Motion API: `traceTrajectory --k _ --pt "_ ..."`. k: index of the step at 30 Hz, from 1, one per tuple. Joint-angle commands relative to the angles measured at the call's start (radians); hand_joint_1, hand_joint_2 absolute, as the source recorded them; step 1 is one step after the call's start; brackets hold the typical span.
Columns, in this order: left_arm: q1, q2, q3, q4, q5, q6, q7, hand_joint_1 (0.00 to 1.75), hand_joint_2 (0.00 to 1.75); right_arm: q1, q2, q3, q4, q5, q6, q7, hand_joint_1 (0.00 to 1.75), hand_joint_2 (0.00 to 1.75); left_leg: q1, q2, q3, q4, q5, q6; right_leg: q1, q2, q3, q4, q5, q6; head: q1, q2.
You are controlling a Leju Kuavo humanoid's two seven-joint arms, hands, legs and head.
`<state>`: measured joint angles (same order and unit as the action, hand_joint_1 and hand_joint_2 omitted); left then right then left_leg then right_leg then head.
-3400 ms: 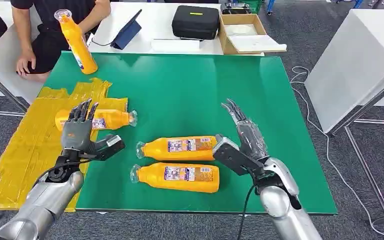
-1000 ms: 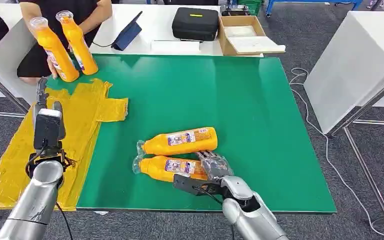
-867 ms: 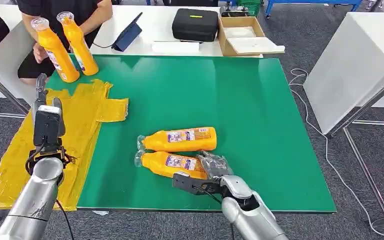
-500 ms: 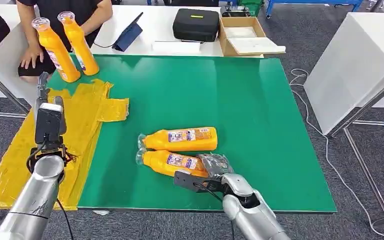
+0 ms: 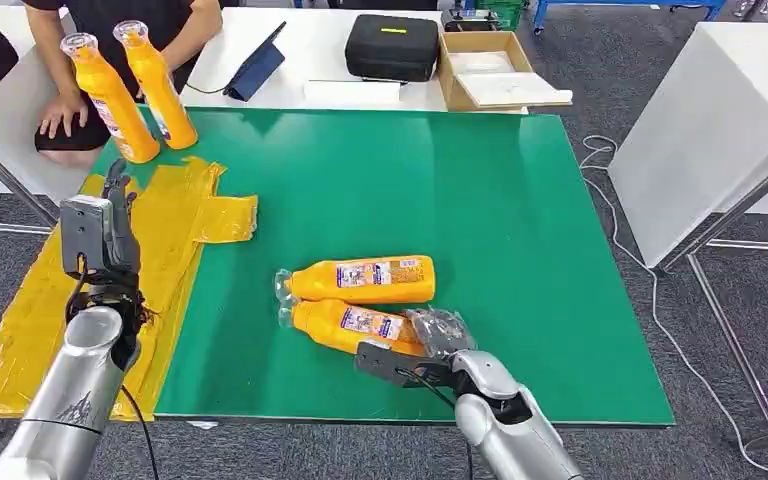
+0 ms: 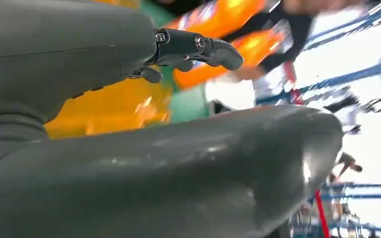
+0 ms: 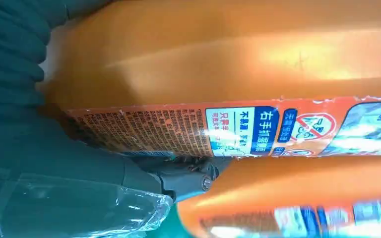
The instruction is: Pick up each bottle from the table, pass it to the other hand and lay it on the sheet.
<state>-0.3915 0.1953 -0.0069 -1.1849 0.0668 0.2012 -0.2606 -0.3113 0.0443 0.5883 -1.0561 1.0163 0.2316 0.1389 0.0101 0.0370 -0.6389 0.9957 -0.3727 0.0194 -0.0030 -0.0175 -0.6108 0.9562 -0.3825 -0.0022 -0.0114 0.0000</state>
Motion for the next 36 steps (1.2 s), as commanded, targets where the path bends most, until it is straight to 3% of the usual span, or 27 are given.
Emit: traceTrajectory --k 1,5,6,12,19,22,26,30,36 --pt "0.159 0.007 -0.003 -0.048 0.276 -0.133 -0.001 0.00 0.00 0.035 -0.133 -0.090 -0.531 -0.144 -0.005 -0.033 1.75 1.75 -0.004 -0.002 0.006 -0.001 -0.005 -0.001 -0.005 0.003 0.003 0.003 -0.006 0.000 0.000 0.000" --pt "0.171 0.015 -0.007 -0.071 0.287 -0.127 -0.002 0.00 0.00 0.038 -0.143 -0.096 -0.556 -0.155 0.001 -0.031 1.75 1.75 -0.003 -0.004 0.004 0.001 -0.005 -0.001 -0.004 0.000 0.003 0.003 -0.006 0.000 0.000 0.000" --pt "0.168 0.016 -0.009 -0.071 0.289 -0.126 0.000 0.00 1.75 0.038 -0.143 -0.092 -0.548 -0.153 0.000 -0.033 1.75 1.75 -0.002 -0.004 0.002 0.000 -0.004 -0.002 -0.003 -0.001 0.000 0.002 -0.005 0.000 0.000 0.000" --pt "0.151 0.043 -0.056 -0.069 0.334 -0.129 -0.001 0.00 1.75 -0.022 -0.159 -0.085 -0.611 -0.212 -0.029 -0.004 1.75 1.75 -0.002 -0.004 0.000 0.001 -0.006 -0.004 -0.003 0.001 -0.001 0.003 -0.006 0.001 0.000 0.000" --pt "0.153 0.046 -0.065 -0.068 0.352 -0.137 0.003 0.00 1.75 -0.027 -0.164 -0.078 -0.597 -0.220 -0.035 -0.002 1.75 1.75 -0.003 -0.006 0.006 0.000 -0.008 -0.004 -0.004 0.000 0.004 0.003 -0.009 0.001 0.000 0.000" --pt "0.166 0.056 -0.099 -0.076 0.383 -0.153 0.004 0.00 1.75 -0.048 -0.159 -0.079 -0.554 -0.247 -0.040 0.008 1.75 1.75 -0.001 -0.002 0.001 -0.001 -0.005 -0.003 -0.002 0.001 0.000 0.000 -0.005 0.002 0.000 0.000" --pt "0.173 0.043 -0.157 -0.103 0.457 -0.172 -0.002 0.00 1.75 -0.122 -0.094 -0.049 -0.332 -0.257 -0.057 0.040 1.75 1.75 -0.002 -0.002 0.004 -0.001 -0.006 -0.003 -0.003 0.003 0.003 0.001 -0.006 0.002 0.000 0.000" --pt "0.134 0.018 -0.235 -0.146 0.551 -0.154 0.025 0.00 1.75 -0.223 0.034 0.004 -0.068 -0.284 -0.073 0.028 1.75 1.75 -0.001 -0.002 0.003 -0.001 -0.005 -0.004 -0.002 0.003 0.002 0.000 -0.004 0.001 0.000 0.000" --pt "0.245 0.034 -0.256 -0.354 0.702 -0.163 0.063 0.00 1.75 -0.252 0.116 0.093 0.012 -0.275 -0.065 0.019 1.75 1.75 -0.002 0.001 0.004 -0.001 -0.006 -0.004 -0.003 0.006 0.001 0.002 -0.005 0.001 0.000 0.000"
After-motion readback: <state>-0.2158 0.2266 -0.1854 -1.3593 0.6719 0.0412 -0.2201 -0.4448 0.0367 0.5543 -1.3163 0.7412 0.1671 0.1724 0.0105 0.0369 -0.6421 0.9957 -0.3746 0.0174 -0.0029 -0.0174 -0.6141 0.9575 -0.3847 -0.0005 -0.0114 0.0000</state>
